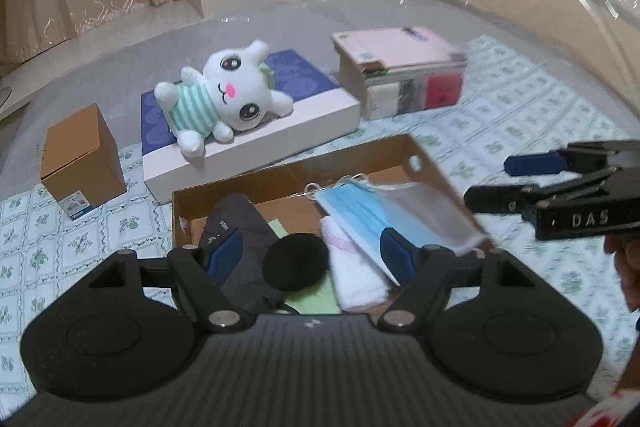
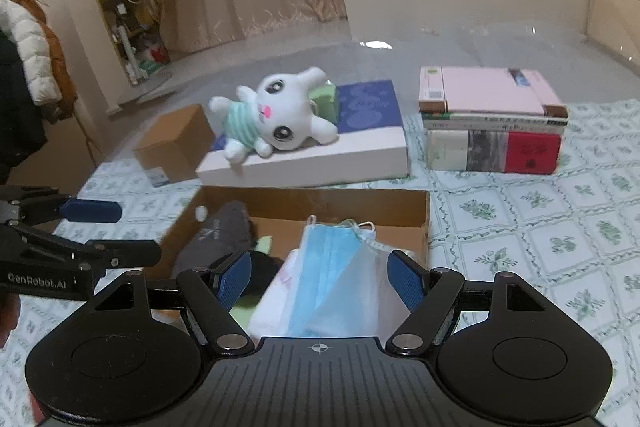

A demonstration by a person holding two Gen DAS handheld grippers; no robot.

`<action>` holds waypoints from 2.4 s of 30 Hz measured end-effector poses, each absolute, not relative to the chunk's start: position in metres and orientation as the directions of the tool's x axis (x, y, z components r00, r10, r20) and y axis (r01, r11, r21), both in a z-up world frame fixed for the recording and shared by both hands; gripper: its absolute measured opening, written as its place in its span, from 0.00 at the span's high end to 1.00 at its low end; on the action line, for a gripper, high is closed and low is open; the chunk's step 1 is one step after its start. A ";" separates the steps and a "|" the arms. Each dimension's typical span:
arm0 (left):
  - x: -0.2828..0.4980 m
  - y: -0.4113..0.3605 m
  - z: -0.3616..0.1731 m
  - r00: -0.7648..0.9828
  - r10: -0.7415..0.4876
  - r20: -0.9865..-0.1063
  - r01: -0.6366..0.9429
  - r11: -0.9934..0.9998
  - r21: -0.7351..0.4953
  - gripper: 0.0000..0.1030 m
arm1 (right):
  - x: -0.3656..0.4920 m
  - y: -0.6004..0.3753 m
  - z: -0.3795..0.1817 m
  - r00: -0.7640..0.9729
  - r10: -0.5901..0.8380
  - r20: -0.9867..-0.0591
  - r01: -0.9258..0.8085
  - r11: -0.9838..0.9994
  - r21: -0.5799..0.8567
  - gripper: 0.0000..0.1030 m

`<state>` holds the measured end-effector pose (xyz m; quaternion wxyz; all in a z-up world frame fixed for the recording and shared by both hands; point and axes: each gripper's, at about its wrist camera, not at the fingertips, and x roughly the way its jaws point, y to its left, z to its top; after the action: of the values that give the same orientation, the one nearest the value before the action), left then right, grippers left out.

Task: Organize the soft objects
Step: 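Move both grippers back toward the purple tissue box and beige towel, then lower the left gripper onto the white cloth beside the tissue box and close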

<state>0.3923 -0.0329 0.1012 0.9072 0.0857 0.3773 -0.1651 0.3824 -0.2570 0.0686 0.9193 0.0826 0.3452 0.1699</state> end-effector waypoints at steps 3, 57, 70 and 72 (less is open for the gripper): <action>0.362 -0.032 0.119 0.681 -0.253 -0.687 0.362 0.932 0.016 0.29 | 0.350 -0.255 0.084 0.720 0.383 -0.579 -0.277 0.923 0.266 0.27; 0.076 0.027 0.064 0.768 -0.148 -0.624 0.124 0.989 -0.083 0.29 | 0.086 -0.254 0.043 0.744 0.378 -0.551 -0.242 0.921 0.305 0.27; 0.082 0.022 0.042 0.753 -0.132 -0.645 0.139 0.990 -0.041 0.29 | 0.097 -0.247 0.027 0.729 0.360 -0.583 -0.252 0.932 0.260 0.27; 0.084 0.022 0.037 0.749 -0.128 -0.650 0.141 0.989 -0.032 0.29 | 0.100 -0.244 0.025 0.727 0.358 -0.586 -0.267 0.934 0.240 0.27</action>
<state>0.0843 0.0225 0.0370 0.9351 0.0095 0.3469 -0.0718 0.0997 -0.2441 0.0251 0.9266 0.0696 0.3288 0.1685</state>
